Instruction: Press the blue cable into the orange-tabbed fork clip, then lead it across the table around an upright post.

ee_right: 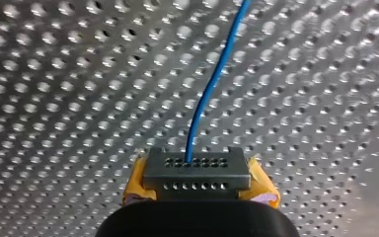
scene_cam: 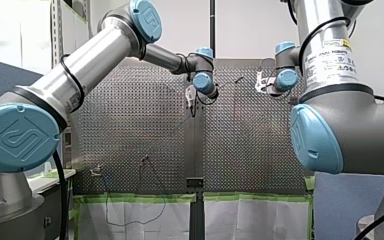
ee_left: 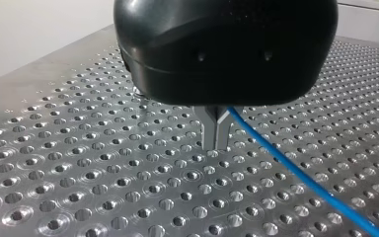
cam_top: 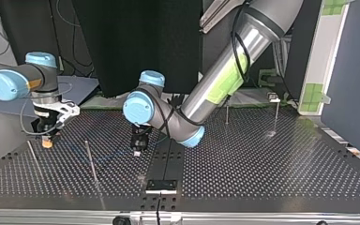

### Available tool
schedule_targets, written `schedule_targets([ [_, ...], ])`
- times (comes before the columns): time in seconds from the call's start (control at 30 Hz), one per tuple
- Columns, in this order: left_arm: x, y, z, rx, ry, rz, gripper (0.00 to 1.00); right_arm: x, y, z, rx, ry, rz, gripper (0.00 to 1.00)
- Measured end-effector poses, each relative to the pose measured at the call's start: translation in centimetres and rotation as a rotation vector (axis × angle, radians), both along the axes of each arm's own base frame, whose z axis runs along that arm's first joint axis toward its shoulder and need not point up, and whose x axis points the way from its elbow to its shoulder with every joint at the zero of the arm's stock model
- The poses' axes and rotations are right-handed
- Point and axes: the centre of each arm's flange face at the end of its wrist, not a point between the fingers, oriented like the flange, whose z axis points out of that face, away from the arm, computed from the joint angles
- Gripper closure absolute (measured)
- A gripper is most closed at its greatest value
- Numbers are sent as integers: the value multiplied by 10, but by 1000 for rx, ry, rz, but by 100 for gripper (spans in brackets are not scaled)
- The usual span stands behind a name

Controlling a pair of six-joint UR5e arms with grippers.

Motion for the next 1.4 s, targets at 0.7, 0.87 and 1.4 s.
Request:
schedule_targets([
  [0.7, 1, 2, 0, 32, -7, 19, 43, -3, -9, -50, -6, -31, -14, 100],
  [0.87, 1, 4, -1, 54, -10, 32, 14, -10, -17, -53, -29, -39, -27, 100],
  [1.4, -10, -14, 42, 74, -22, -102, 0, -28, -31, -62, -61, -44, -61, 100],
])
